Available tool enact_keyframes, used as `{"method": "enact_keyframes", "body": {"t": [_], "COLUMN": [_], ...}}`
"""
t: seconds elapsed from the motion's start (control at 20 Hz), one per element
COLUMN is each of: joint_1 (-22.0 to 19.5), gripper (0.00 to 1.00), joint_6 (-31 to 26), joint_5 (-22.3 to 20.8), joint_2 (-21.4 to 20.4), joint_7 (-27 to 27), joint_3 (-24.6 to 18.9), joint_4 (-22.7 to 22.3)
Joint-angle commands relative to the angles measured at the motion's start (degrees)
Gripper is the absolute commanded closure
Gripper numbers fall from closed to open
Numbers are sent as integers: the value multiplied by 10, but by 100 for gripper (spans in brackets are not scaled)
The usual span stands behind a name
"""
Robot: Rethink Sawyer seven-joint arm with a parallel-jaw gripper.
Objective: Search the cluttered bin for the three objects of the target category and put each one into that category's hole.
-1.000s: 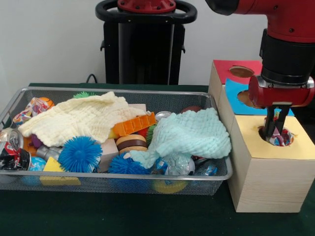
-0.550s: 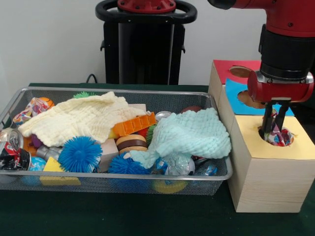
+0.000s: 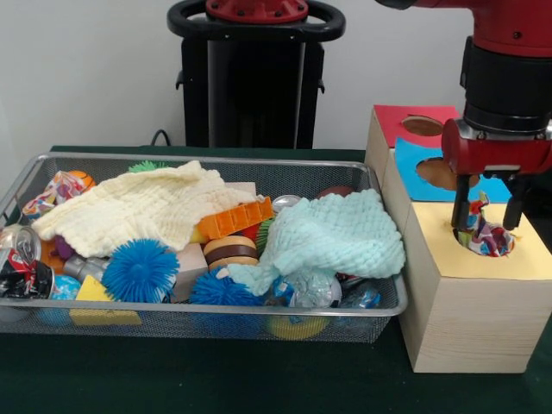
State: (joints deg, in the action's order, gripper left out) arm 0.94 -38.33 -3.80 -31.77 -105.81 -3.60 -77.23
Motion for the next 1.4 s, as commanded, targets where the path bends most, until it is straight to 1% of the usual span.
{"method": "enact_keyframes", "body": {"t": [0.05,0.2,0.3,0.45,0.55,0.6,0.75,1.05,1.4], "joint_1": [-16,-14,-14,-20,-23,-21,-11,-21,-20], "gripper": [0,0,0,0,0,100,100,100,100], "joint_6": [-10,-32,-36,-21,-19,-26,-16,-22,-16], "joint_5": [-6,-1,1,-2,-6,-16,-24,-21,-27], "joint_2": [-15,-38,-50,-45,-37,-36,-39,-25,-10], "joint_7": [-8,-10,-11,-7,-1,11,-5,6,5], "joint_3": [-43,-40,-39,-44,-45,-44,-29,-37,-34], "joint_4": [-54,-65,-76,-84,-76,-70,-64,-62,-51]}}
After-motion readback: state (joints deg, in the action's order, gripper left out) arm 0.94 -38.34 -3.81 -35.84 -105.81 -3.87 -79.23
